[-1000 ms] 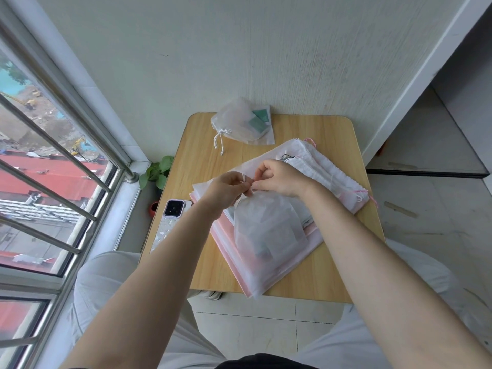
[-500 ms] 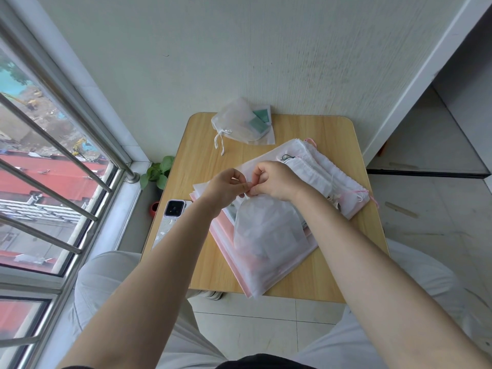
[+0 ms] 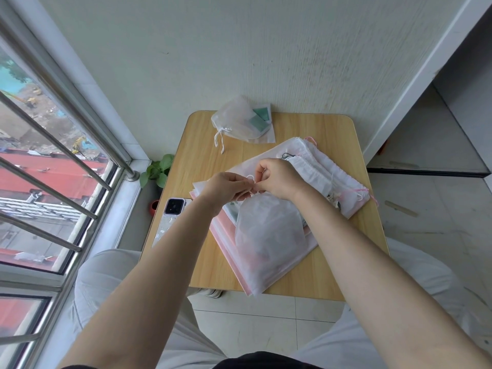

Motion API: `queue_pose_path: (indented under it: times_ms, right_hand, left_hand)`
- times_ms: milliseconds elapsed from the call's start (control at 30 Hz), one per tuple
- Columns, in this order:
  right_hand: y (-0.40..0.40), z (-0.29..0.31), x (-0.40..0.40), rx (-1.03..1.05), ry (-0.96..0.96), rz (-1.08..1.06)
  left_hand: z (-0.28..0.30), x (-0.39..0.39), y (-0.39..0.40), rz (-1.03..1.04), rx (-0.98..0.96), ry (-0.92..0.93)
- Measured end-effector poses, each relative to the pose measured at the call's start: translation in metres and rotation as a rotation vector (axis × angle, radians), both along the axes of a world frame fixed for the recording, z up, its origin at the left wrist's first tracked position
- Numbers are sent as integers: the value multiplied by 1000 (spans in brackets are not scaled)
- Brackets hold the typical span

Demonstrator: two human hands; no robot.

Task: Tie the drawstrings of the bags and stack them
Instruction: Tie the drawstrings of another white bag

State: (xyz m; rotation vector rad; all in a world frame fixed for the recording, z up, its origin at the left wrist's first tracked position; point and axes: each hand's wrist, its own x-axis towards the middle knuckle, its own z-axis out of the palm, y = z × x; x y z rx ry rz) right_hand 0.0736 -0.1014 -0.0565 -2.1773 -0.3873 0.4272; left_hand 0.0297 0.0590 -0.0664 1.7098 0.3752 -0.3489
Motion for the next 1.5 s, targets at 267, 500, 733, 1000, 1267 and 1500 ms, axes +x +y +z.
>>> queue_pose_path:
  times_ms: [267,500,733,1000,1267,1500]
  right_hand:
    - [4,-4,-1,-40,-41,-39]
    - [9,-5,-3,-73,-109,-26]
    - [13,-10,-6,-148,-184,-26]
    - [15,-15,-10,-139,-272,-37]
    - [15,-15,-9,-189,-282,-12]
    - [18,-17,-6,-461,-386,188]
  left_hand:
    - [5,0,-3,116,128,33]
    - [6,2,-8,240,107,1]
    - [3,2,-8,236,112,27]
    - [1,4,-4,212,113,137]
    - [2,8,-4,125,162,174]
    - [-3,11,-6,38,339,159]
